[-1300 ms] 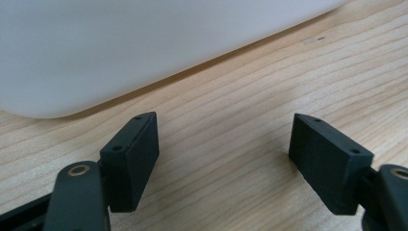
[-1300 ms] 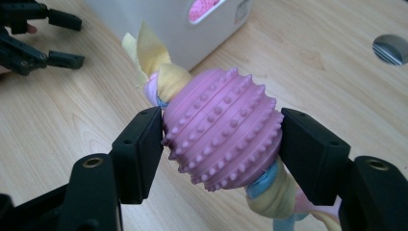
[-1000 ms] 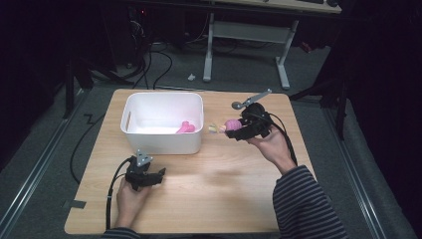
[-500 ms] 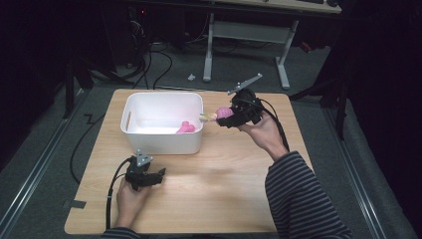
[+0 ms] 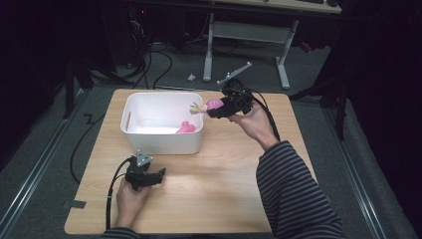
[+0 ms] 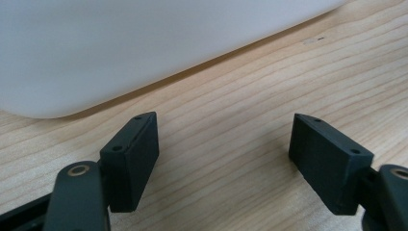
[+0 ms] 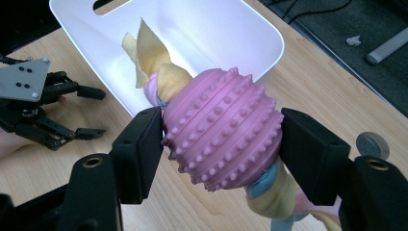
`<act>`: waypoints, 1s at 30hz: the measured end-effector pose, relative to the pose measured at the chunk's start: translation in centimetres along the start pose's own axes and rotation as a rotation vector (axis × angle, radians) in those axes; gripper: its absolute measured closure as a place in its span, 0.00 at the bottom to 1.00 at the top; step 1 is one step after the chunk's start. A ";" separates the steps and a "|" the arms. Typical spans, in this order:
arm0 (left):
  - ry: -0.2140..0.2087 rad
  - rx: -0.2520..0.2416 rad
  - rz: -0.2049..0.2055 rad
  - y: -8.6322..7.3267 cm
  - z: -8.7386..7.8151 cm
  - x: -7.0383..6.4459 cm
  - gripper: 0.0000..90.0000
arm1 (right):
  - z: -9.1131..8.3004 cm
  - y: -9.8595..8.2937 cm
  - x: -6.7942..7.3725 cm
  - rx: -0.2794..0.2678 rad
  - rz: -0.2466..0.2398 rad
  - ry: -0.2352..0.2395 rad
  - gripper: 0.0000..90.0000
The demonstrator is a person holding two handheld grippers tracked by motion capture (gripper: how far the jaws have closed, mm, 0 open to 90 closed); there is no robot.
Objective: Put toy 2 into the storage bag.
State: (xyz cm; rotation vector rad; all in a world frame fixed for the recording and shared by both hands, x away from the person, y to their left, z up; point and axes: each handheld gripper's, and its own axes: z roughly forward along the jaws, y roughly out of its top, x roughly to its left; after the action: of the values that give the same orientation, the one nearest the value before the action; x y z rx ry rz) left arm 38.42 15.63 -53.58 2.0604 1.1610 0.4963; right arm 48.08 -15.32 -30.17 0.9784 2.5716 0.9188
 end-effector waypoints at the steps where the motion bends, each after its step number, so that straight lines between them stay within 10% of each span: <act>1: 0.000 0.000 0.000 0.0 0.0 0.0 0.29 | 0.1 0.1 0.0 -0.001 -0.007 0.001 0.38; 30: 0.003 -0.001 0.001 0.0 0.0 0.0 0.29 | 3.2 4.1 2.0 0.013 -0.053 0.057 0.38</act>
State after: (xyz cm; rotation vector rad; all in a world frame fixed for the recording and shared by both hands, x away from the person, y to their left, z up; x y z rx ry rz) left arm 38.35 15.64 -53.58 2.0602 1.1612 0.4999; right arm 50.05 -10.07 -30.08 0.8949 2.6406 0.9306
